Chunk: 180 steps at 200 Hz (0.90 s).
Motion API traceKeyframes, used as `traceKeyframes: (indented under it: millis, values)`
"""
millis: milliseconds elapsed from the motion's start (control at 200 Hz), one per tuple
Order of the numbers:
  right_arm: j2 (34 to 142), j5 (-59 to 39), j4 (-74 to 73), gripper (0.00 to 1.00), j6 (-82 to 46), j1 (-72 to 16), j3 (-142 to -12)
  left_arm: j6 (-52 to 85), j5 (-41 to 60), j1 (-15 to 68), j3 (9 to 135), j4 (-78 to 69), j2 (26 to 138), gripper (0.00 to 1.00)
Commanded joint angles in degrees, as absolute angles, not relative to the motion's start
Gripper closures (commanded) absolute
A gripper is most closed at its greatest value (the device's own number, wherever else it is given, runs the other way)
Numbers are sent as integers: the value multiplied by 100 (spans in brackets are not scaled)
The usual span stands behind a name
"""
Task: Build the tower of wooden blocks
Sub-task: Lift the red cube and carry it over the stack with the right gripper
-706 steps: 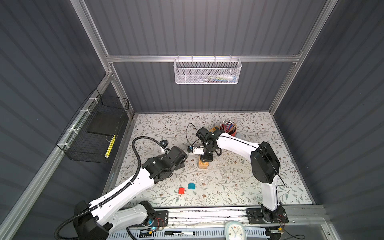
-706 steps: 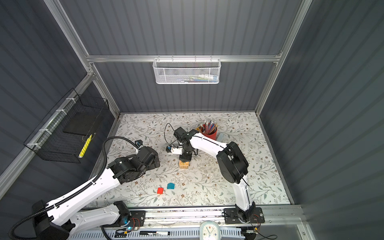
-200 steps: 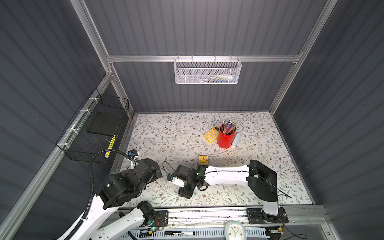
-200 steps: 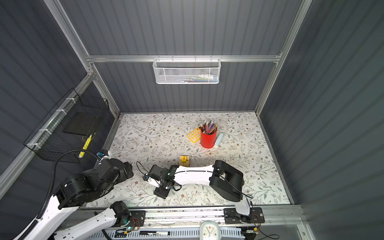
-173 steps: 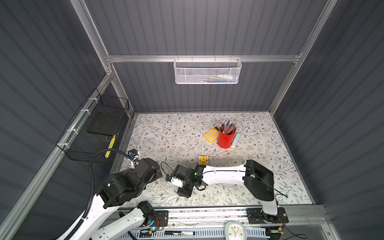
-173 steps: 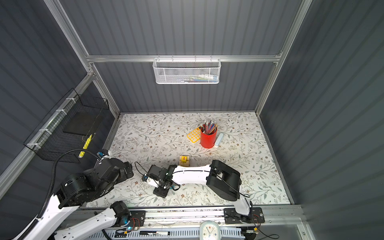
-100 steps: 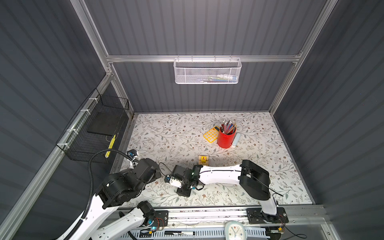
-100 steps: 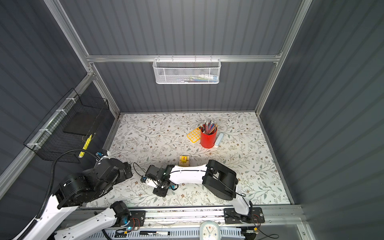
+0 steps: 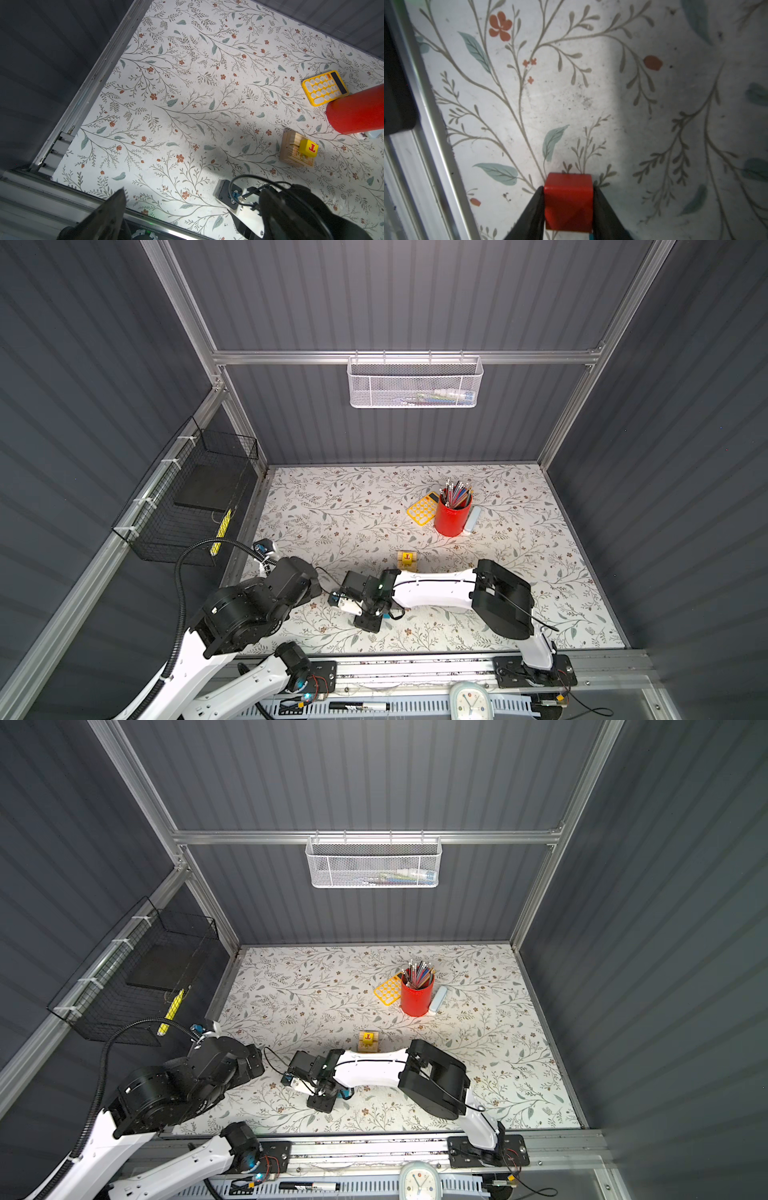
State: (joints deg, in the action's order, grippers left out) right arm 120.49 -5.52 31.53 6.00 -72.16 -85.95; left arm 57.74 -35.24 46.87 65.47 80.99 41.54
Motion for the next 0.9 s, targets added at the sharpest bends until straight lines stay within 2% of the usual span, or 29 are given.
traceKeyframes:
  millis: [0,285,560,896]
  values:
    - [11956,-391,3269,66,718,-7210,-8667,5847,-3643,4658,6696,8205,4182,1]
    - [10793,-972,3119,67,899,-6817,-8146,5675,-3604,4652,7064,8306,4203,0]
    - [9946,-1545,3694,67,1500,-5928,-8032,5447,-3404,4657,7100,8166,4163,0]
    - [9761,-1755,4751,67,2910,-4882,-8106,4808,-2598,4656,6439,7028,4732,0]
